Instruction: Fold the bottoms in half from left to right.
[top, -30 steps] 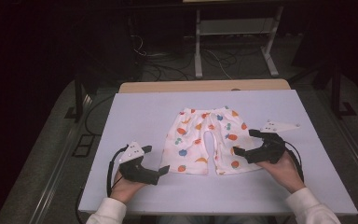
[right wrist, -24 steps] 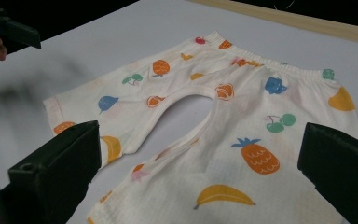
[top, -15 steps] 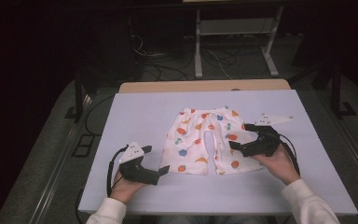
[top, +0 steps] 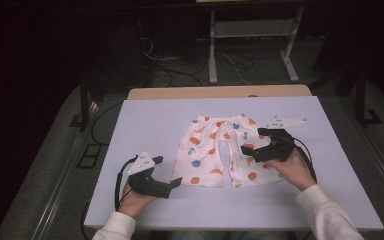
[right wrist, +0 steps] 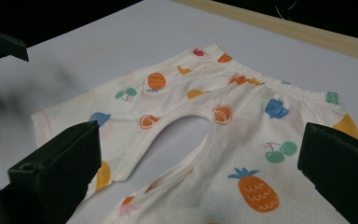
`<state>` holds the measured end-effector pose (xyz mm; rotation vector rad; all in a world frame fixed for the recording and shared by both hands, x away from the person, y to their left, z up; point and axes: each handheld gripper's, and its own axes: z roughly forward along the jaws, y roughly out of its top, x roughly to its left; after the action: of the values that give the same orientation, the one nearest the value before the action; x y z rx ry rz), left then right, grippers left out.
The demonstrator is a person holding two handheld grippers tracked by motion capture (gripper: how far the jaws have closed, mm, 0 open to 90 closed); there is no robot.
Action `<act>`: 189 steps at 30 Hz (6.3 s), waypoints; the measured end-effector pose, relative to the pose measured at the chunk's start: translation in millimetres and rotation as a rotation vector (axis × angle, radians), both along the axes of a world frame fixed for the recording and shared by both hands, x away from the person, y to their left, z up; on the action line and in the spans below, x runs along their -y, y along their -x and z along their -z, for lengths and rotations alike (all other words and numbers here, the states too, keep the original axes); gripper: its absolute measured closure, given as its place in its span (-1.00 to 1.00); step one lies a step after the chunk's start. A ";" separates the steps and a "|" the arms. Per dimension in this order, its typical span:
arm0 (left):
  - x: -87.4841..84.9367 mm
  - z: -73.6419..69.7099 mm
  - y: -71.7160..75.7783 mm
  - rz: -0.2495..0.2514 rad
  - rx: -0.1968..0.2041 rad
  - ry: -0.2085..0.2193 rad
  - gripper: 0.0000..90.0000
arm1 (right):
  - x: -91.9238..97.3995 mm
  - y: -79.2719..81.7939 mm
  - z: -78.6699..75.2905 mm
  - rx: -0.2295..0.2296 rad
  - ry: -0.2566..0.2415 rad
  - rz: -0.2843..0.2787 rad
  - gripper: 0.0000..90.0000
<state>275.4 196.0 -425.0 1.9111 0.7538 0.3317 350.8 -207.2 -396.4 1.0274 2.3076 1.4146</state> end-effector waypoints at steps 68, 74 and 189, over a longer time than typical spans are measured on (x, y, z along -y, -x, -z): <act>0.1 0.4 -0.7 0.005 -0.004 0.008 -1.00 | -91.7 -68.1 -21.8 -0.002 0.106 -0.102 -1.00; 0.4 0.7 -1.0 0.005 -0.008 0.009 -1.00 | -101.3 -79.1 -19.0 -0.011 0.115 -0.106 -1.00; -1.7 0.8 -4.4 0.023 -0.020 0.045 -1.00 | -162.1 -179.6 37.5 -0.278 0.157 0.131 0.59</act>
<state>279.7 197.7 -425.8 1.8819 0.7463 0.2796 530.5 -45.1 -433.9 1.3714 2.4395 1.0807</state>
